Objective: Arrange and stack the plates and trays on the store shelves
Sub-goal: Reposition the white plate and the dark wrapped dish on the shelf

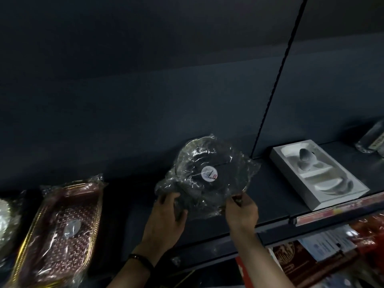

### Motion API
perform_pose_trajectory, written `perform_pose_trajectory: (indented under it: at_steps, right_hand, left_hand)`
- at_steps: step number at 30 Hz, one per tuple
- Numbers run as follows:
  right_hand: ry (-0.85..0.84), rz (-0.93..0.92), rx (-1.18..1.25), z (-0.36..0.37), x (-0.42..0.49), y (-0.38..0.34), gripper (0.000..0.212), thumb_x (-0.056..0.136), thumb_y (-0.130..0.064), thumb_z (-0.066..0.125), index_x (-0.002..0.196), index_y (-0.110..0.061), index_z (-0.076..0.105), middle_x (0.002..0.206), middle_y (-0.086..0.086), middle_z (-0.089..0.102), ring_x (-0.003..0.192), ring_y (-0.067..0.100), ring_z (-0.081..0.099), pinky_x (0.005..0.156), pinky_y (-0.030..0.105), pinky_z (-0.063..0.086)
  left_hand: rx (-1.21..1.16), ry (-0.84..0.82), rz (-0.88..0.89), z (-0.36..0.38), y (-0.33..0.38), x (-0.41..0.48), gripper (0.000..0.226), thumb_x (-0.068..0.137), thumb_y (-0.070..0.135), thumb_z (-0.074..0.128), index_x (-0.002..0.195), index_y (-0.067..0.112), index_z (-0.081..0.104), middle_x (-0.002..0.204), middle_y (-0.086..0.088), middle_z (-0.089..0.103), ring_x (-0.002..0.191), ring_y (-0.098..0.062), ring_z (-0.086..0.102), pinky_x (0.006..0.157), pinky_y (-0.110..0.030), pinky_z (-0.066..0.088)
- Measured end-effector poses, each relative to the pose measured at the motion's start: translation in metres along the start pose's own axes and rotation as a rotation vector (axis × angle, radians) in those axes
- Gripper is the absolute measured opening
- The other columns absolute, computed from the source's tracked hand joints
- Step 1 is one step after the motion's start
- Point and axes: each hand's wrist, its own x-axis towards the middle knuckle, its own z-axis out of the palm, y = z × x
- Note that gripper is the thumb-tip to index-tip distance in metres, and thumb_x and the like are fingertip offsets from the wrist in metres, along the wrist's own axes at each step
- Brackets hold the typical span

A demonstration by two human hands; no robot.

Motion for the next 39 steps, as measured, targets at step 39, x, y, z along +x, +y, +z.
perform_pose_trajectory:
  at_steps: [39]
  right_hand:
    - [-0.367,-0.319,-0.635,0.011,0.045,0.029,0.012,0.098,-0.026,0.068,0.104,-0.016,0.071,0.077,-0.006,0.070,0.064,0.007,0.064,0.051,0.016,0.043]
  left_hand:
    - [0.209,-0.199,0.140,0.015,-0.069,0.004,0.056,0.095,0.046,0.053,0.142,0.016,0.058,0.152,0.001,0.055,0.145,-0.018,0.047,0.121,-0.033,0.039]
